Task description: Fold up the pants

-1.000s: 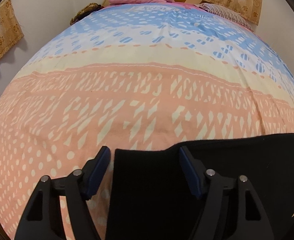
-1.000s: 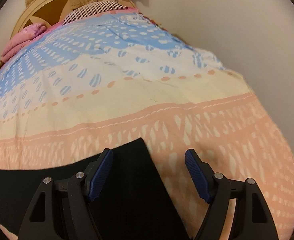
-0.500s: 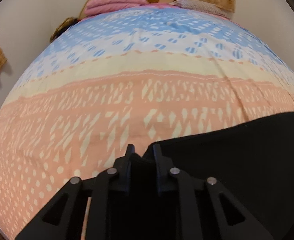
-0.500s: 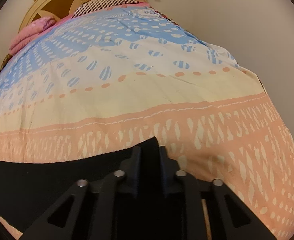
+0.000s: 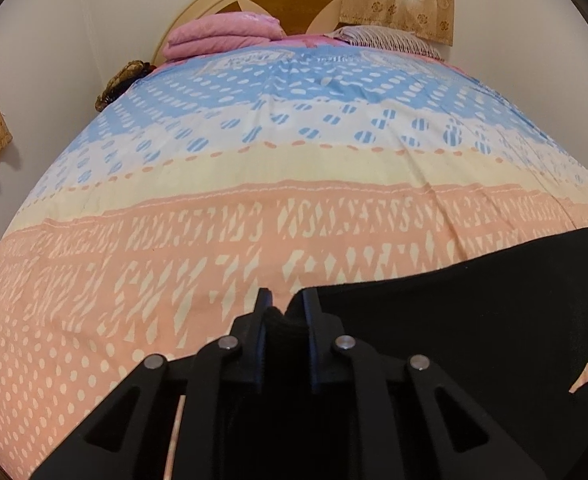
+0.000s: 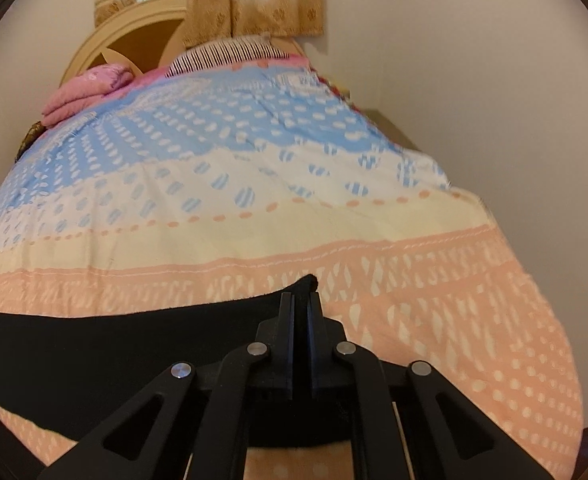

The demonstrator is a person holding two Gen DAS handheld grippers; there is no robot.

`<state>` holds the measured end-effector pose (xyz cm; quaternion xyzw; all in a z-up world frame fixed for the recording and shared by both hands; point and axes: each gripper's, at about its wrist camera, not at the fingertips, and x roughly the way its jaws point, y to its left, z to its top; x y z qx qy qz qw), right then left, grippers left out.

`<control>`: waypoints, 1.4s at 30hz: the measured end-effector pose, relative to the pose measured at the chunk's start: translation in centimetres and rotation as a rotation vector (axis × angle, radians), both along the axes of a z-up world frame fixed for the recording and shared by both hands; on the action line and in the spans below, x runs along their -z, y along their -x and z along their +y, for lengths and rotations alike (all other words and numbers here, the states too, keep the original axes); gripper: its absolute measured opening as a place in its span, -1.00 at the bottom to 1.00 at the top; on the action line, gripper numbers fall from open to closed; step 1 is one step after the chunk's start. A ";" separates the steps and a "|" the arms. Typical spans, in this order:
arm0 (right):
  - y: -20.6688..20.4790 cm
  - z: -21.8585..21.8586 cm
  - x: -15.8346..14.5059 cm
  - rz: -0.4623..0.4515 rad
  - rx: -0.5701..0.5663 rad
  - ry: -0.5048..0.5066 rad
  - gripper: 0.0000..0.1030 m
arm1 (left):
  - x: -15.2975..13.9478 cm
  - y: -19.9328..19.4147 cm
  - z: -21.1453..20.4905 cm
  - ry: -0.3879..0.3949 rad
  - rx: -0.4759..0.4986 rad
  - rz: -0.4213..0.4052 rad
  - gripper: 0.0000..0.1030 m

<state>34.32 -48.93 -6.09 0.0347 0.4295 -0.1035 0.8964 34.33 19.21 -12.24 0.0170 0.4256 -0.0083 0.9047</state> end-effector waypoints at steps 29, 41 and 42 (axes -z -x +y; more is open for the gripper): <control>24.9 -1.2 -3.9 -0.463 0.003 -0.095 -0.91 | 0.7 21.0 4.2 0.338 0.078 -0.245 -0.70; 29.4 -2.5 3.4 -0.287 0.112 -0.114 -0.91 | 3.0 24.0 4.2 0.307 0.101 -0.247 -0.69; 29.7 -2.6 3.7 -0.286 0.113 -0.117 -0.91 | 3.0 24.2 4.3 0.305 0.101 -0.252 -0.69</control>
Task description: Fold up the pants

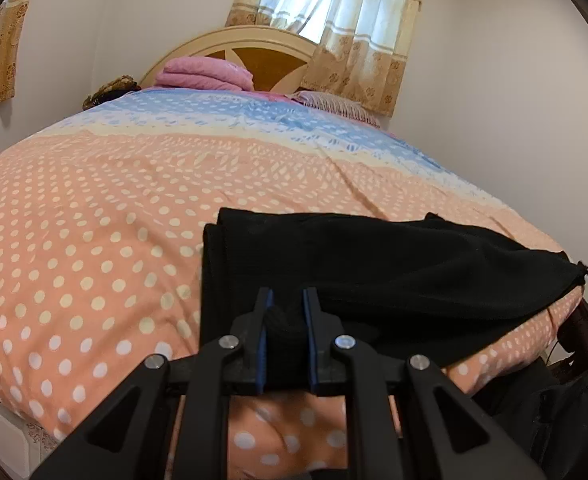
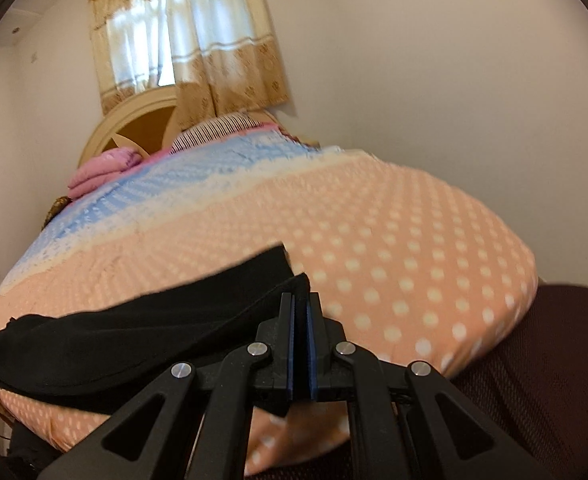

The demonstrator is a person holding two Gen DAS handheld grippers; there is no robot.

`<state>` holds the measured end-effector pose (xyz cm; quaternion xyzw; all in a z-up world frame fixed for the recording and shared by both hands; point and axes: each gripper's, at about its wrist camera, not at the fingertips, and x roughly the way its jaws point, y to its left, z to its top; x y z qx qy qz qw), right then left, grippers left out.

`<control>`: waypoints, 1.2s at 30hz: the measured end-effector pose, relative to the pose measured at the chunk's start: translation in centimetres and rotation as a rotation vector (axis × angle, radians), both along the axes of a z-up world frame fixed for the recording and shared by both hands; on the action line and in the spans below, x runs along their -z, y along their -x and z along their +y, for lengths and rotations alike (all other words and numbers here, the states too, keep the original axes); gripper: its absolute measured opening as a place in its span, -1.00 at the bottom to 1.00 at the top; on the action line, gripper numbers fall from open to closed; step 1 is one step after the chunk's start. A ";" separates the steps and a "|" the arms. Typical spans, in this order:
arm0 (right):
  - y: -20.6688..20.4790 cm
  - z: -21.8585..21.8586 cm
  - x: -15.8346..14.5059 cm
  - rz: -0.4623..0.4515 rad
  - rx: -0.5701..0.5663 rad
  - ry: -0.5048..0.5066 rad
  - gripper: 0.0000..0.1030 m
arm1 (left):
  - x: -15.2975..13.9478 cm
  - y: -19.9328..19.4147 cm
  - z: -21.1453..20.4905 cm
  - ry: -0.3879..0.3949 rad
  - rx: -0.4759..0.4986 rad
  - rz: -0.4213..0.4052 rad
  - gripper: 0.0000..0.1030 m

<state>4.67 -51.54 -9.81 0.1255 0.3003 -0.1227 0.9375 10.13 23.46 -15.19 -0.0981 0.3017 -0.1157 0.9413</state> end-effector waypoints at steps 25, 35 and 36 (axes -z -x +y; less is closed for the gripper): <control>1.6 -1.0 0.9 -0.012 0.029 -0.074 -0.78 | -2.8 4.2 7.1 0.109 -0.080 -0.043 0.47; 2.6 -1.0 0.5 -0.025 0.068 -0.093 -0.29 | -0.3 -5.9 0.7 -0.056 -0.039 0.192 -0.07; 2.7 -0.9 0.5 -0.024 0.069 -0.091 -0.28 | -0.4 -6.0 0.8 -0.049 -0.047 0.191 -0.07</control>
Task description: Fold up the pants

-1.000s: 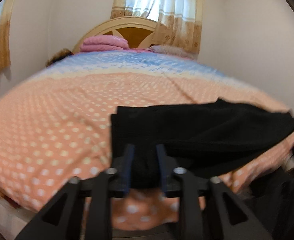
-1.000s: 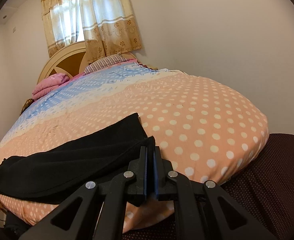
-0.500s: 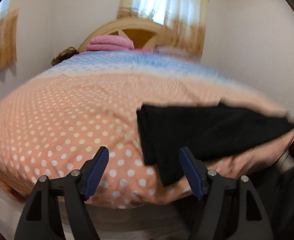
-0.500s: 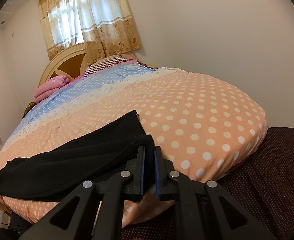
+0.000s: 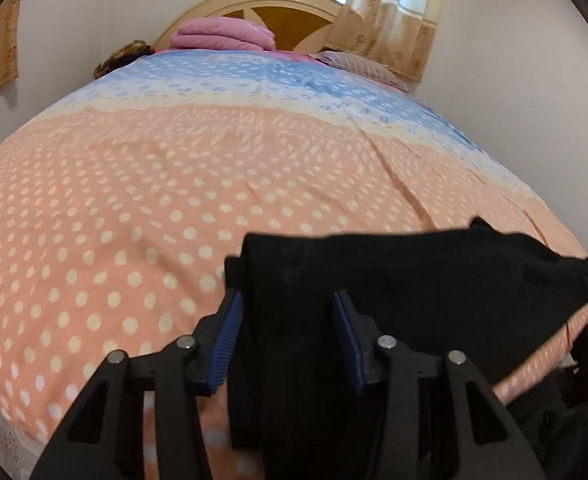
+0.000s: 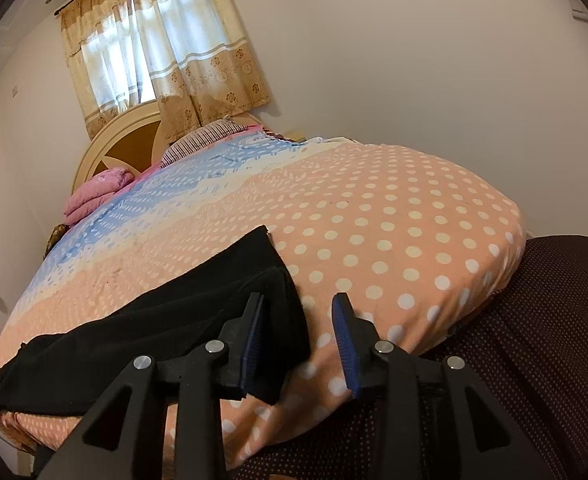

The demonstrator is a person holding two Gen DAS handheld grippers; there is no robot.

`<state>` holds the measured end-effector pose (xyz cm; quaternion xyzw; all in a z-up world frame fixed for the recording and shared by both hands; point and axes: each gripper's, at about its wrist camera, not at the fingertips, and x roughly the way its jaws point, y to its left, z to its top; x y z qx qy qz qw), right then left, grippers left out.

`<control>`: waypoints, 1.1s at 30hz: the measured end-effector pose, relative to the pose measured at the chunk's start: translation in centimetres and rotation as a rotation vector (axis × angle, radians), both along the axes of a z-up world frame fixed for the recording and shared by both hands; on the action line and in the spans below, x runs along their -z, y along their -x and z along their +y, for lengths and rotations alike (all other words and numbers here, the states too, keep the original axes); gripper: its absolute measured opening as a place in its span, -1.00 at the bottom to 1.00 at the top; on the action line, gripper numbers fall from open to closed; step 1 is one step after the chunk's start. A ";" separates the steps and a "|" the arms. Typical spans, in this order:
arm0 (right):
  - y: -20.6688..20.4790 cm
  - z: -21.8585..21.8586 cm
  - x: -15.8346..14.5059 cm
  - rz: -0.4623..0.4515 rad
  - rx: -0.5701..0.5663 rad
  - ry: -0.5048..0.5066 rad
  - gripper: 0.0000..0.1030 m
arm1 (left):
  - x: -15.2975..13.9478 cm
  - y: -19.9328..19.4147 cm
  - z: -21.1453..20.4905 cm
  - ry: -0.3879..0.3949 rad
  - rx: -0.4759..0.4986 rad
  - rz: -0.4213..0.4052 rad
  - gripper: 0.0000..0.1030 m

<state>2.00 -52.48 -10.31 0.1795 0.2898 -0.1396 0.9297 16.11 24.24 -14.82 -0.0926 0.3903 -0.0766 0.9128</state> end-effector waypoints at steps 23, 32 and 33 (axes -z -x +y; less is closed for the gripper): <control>-0.6 0.9 0.5 -0.011 -0.001 -0.026 -0.28 | -2.1 -0.3 1.0 0.059 -0.031 -0.043 -0.80; -0.2 0.8 0.6 -0.017 0.000 -0.027 -0.28 | -1.1 -3.1 1.2 0.007 -0.035 -0.019 -0.76; -0.2 0.7 0.5 -0.017 0.000 -0.028 -0.26 | -0.7 -3.1 1.3 -0.002 -0.045 -0.012 -0.72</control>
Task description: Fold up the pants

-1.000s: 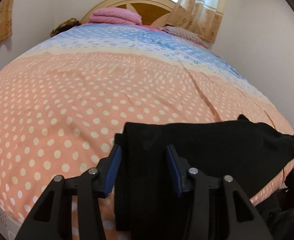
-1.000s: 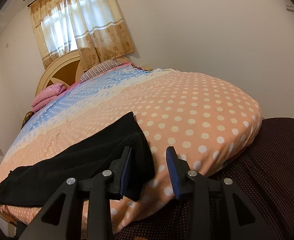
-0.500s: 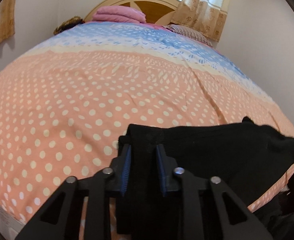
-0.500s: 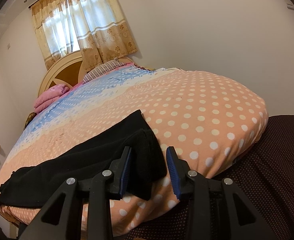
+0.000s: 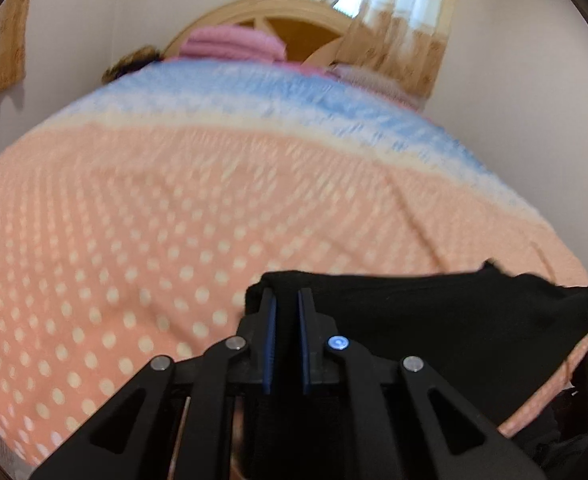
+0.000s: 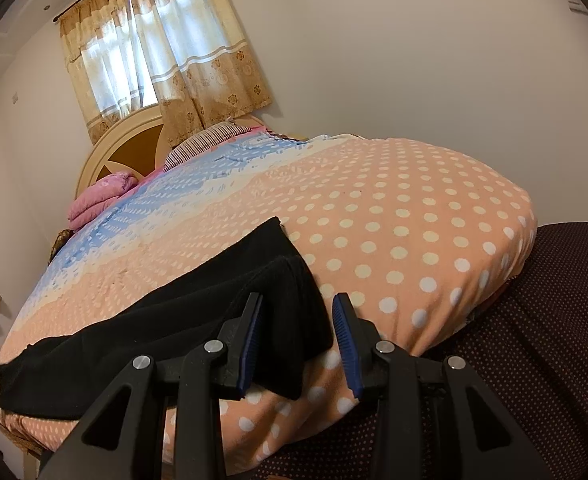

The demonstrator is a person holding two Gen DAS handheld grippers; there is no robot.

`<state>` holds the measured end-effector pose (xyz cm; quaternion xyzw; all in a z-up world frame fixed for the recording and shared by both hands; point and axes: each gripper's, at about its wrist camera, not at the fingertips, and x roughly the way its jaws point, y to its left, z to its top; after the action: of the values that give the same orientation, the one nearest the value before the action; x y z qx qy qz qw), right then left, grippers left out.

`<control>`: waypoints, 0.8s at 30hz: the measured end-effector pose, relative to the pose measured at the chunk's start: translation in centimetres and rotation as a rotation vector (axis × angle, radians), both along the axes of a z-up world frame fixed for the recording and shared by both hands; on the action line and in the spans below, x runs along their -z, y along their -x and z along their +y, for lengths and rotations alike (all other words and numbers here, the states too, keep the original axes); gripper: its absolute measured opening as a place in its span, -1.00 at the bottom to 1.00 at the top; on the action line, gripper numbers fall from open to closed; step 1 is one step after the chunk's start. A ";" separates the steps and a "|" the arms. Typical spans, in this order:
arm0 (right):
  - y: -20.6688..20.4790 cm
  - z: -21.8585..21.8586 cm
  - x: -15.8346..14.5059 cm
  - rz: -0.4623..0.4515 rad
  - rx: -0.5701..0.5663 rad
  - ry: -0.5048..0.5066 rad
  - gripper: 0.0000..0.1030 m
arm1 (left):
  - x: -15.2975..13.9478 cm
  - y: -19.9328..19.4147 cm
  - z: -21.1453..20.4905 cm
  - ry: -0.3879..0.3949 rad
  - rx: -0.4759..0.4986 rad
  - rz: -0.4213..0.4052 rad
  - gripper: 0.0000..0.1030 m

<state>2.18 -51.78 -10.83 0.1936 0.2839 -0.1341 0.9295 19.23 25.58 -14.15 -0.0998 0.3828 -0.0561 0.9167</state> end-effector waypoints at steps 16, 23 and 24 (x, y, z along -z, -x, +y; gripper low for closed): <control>-1.0 -2.9 -5.1 -0.038 0.081 0.017 0.15 | 1.7 2.7 1.3 0.007 -0.126 -0.008 0.13; -5.1 -3.2 -4.6 0.138 0.010 -0.067 0.07 | 2.0 2.8 1.5 0.040 -0.148 -0.025 0.19; -5.1 -3.0 -4.0 0.173 0.012 -0.071 0.06 | 2.0 2.8 1.5 0.041 -0.146 -0.027 0.19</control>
<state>7.28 -54.78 -6.79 0.2158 0.3665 -0.1455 0.8933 16.41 27.07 -16.14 -0.1453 0.3609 0.0018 0.9212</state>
